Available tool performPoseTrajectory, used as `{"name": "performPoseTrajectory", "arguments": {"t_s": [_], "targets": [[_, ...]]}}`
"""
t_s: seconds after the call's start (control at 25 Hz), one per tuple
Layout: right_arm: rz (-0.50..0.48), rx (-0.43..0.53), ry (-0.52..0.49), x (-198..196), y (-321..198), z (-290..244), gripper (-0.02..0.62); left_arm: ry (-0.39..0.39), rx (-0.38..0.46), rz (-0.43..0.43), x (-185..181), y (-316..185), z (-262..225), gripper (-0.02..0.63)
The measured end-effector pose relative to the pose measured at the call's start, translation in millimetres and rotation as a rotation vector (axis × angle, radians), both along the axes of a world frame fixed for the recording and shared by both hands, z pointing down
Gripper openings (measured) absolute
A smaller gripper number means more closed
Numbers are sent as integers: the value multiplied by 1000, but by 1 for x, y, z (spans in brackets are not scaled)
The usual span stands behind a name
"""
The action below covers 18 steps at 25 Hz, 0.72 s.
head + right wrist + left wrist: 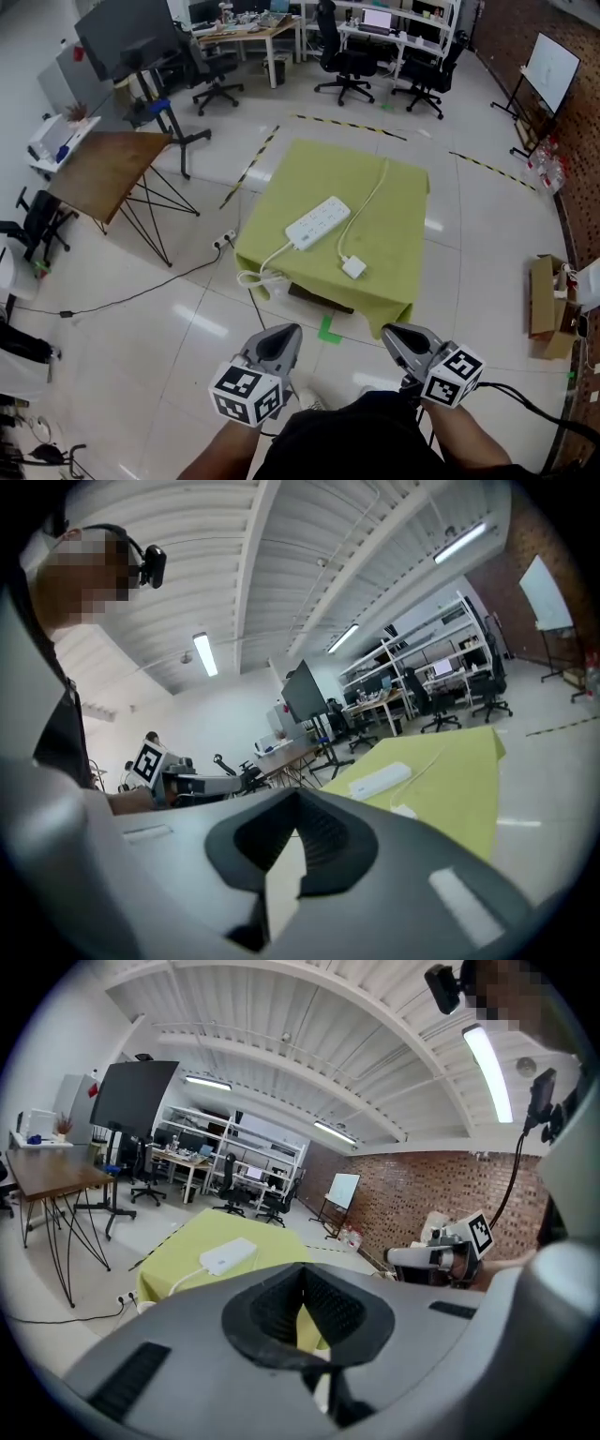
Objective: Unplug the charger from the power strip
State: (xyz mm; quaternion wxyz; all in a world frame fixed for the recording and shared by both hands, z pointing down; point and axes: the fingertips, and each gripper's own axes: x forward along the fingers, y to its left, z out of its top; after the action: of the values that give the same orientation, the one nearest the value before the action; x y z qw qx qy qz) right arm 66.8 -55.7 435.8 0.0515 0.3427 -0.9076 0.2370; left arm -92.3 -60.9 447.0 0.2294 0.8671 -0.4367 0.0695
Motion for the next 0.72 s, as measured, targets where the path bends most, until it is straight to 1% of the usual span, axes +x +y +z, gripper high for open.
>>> {"name": "performPoseTrajectory", "arguments": {"t_s": [0.12,0.28,0.48,0.72], "targets": [[13,35,57,15,18,-7,2,-10,34,11,15,9,-8,6],[24,32,73,40,39,-13,0,-9,56,-9,34,24,-13,6],[8,49,108,79,77,-20,2,2,55,-64,67,50,-13,6],[-2,50,112,125,112,-14,1,-30,57,-101,106,90,-15,6]]}}
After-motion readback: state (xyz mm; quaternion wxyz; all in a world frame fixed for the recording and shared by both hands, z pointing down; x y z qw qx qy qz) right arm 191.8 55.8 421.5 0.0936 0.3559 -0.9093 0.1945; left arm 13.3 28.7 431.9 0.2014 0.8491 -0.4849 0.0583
